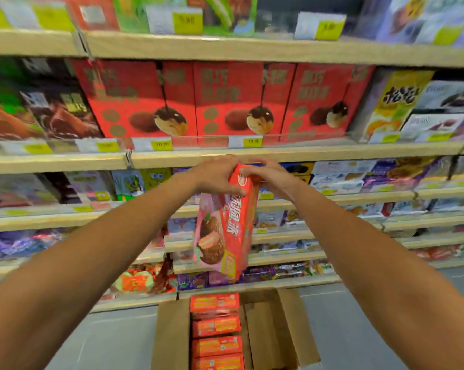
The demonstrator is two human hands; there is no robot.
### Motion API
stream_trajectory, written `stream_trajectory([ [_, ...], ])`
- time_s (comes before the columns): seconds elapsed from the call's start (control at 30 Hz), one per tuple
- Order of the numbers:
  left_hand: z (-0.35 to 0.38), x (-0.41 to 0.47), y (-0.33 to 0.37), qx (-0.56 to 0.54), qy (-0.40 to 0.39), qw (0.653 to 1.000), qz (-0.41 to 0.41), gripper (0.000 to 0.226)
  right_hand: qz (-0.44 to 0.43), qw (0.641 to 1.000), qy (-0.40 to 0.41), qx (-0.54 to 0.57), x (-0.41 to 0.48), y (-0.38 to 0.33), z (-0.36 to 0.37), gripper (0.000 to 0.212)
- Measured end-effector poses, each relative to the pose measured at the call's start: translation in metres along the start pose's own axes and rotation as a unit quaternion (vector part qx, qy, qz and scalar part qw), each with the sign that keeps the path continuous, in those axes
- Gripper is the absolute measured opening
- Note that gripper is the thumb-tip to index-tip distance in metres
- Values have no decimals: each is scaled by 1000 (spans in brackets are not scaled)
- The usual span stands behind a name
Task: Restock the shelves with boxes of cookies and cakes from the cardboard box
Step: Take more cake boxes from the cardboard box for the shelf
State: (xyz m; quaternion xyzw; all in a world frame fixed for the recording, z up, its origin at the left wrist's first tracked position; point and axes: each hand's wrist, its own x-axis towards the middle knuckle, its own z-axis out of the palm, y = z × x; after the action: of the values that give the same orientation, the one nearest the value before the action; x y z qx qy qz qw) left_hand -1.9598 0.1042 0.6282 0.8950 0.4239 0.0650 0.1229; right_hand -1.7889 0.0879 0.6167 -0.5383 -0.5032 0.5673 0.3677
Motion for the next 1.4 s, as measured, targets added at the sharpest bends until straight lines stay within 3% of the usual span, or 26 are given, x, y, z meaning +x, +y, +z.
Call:
stream_trajectory([
  [0.17,-79,2,5,-27,17,999,-32,85,-75,995,-60,-4,1,-89,17,70],
  [0.33,-114,-6,8,-131,165,973,-93,72,-171,978,-37,-112,-7,-145,28,59],
  [0.4,-125,-9,5,-155,240,948,-139,55,-217,954,-8,-205,-11,-165,28,52],
  [0.5,-142,-16,0,-276,295,903,-146,60,-296,917,57,-262,-12,-183,25,30],
  [0.67,-185,-31,-2,-441,376,807,-115,74,-377,833,234,-330,-13,-206,18,31],
  [0.8,-219,-34,-5,-429,451,772,-125,79,-445,742,369,-339,-12,-223,10,40],
  [0.87,-232,-35,-6,-484,476,727,-100,69,-400,747,420,-326,-9,-233,7,60],
  [0.97,-252,-35,-14,-483,535,686,-104,59,-331,858,348,-184,-2,-249,0,72],
  [1.03,-265,-35,-21,-464,546,687,-117,54,-332,906,245,-95,3,-255,-3,58],
  [1.1,-275,-34,-24,-430,538,713,-131,51,-359,907,209,-71,7,-258,-6,45],
  [1.3,-288,-22,-39,-332,472,809,-112,69,-397,889,226,2,24,-268,-6,39],
  [1.4,-290,-18,-48,-315,462,824,-87,69,-407,880,242,-12,35,-271,-9,39],
])
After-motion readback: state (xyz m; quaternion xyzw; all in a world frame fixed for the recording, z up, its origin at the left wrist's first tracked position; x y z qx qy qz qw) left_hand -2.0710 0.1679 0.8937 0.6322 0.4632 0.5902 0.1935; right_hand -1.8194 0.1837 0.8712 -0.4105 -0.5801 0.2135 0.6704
